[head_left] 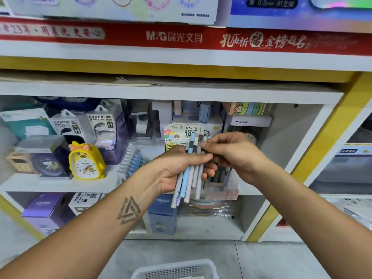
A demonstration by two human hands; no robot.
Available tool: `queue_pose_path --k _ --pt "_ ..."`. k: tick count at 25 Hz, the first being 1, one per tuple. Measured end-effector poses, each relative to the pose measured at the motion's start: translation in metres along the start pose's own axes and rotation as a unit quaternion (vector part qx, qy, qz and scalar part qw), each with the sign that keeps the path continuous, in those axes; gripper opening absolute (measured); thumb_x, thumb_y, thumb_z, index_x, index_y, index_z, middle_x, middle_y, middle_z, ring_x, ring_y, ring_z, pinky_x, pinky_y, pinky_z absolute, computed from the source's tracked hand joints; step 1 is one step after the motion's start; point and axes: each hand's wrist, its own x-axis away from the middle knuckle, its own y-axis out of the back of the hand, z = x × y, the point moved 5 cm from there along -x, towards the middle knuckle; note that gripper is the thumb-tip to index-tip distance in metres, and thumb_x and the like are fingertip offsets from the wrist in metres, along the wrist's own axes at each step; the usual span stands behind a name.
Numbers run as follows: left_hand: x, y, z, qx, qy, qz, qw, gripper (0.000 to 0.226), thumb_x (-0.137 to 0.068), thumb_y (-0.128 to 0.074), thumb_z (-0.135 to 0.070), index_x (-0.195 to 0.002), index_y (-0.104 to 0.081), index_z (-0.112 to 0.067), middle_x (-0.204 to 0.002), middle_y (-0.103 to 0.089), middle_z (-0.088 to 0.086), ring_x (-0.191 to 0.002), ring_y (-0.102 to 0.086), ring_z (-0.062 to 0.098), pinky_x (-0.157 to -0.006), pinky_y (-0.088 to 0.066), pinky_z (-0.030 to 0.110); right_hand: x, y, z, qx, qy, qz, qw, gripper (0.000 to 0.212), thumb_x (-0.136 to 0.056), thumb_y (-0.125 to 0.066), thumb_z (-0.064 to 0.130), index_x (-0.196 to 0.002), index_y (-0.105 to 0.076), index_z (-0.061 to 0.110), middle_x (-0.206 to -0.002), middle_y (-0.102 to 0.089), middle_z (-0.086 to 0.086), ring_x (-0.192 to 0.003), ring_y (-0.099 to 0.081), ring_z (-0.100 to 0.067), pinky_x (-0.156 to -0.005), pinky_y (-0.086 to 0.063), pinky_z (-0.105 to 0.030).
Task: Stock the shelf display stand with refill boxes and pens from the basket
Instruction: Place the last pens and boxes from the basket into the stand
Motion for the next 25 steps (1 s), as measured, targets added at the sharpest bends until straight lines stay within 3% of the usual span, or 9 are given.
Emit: queue_pose_path --k 2,4,8,13,17,21,25 --pt "0.0 -0.002 -0.001 0.011 0.004 0.005 1.0 0.018 -0.083 -0.072 -0.009 -0.095 -0.073 0.006 -0.085 -0.071 0.024 -0.07 -0.072 0.026 -0.061 -0.06 0.029 -0.001 0.003 0.0 -0.056 -0.012 0.005 0.998 0.008 -0.082 -0.08 0.016 -0.081 -0.075 0.01 -0.074 -0.066 -0.011 -0.065 -0.053 -0.021 -0.065 -0.044 -0.033" --pt "0.0 -0.003 -0.003 0.053 0.015 0.006 0.998 0.018 -0.086 -0.07 -0.01 -0.094 -0.075 0.005 -0.09 -0.072 0.026 -0.076 -0.074 0.031 -0.062 -0.061 0.032 -0.003 0.012 0.005 -0.126 0.002 -0.013 0.992 0.01 -0.087 -0.074 0.007 -0.09 -0.071 -0.002 -0.071 -0.068 -0.01 -0.058 -0.056 -0.015 -0.055 -0.048 -0.023" --pt "-0.006 0.005 -0.003 0.106 0.032 -0.04 0.993 0.018 -0.094 -0.058 -0.005 -0.104 -0.062 0.01 -0.084 -0.071 0.028 -0.072 -0.074 0.034 -0.057 -0.061 0.036 -0.003 0.044 0.018 -0.174 0.063 -0.121 0.975 0.008 -0.092 -0.064 -0.003 -0.098 -0.065 -0.007 -0.067 -0.069 -0.012 -0.054 -0.061 -0.016 -0.053 -0.054 -0.019" --pt "-0.011 0.023 -0.002 0.054 0.052 -0.118 0.99 0.011 -0.092 -0.06 -0.005 -0.082 -0.06 -0.004 -0.065 -0.063 0.011 -0.044 -0.055 0.015 -0.038 -0.045 0.02 0.008 0.065 0.029 -0.009 0.145 -0.16 0.976 0.02 -0.091 -0.067 -0.003 -0.11 -0.06 0.0 -0.069 -0.071 -0.017 -0.057 -0.066 -0.022 -0.062 -0.059 -0.029" --pt "-0.014 0.027 -0.004 0.05 0.05 -0.109 0.992 0.015 -0.088 -0.068 -0.014 -0.075 -0.062 -0.008 -0.062 -0.057 0.005 -0.044 -0.05 0.012 -0.037 -0.041 0.02 0.014 0.058 0.035 0.087 0.174 -0.104 0.975 0.019 -0.09 -0.068 -0.002 -0.107 -0.059 0.001 -0.075 -0.07 -0.023 -0.065 -0.071 -0.027 -0.068 -0.061 -0.033" --pt "-0.014 0.025 -0.003 0.057 0.046 -0.081 0.994 0.018 -0.087 -0.066 -0.018 -0.073 -0.065 -0.006 -0.063 -0.056 0.006 -0.047 -0.05 0.013 -0.038 -0.042 0.021 0.021 0.049 0.03 0.211 0.189 -0.063 0.957 0.008 -0.09 -0.071 0.006 -0.096 -0.067 0.008 -0.081 -0.072 -0.013 -0.072 -0.072 -0.026 -0.076 -0.061 -0.043" --pt "-0.01 0.021 -0.001 0.055 0.045 -0.067 0.995 0.015 -0.086 -0.067 -0.013 -0.074 -0.067 -0.006 -0.065 -0.061 0.008 -0.049 -0.056 0.015 -0.038 -0.045 0.022 0.026 0.042 0.016 0.304 0.186 -0.037 0.934 0.007 -0.089 -0.073 0.012 -0.095 -0.07 0.014 -0.082 -0.073 -0.002 -0.075 -0.072 -0.013 -0.077 -0.059 -0.039"
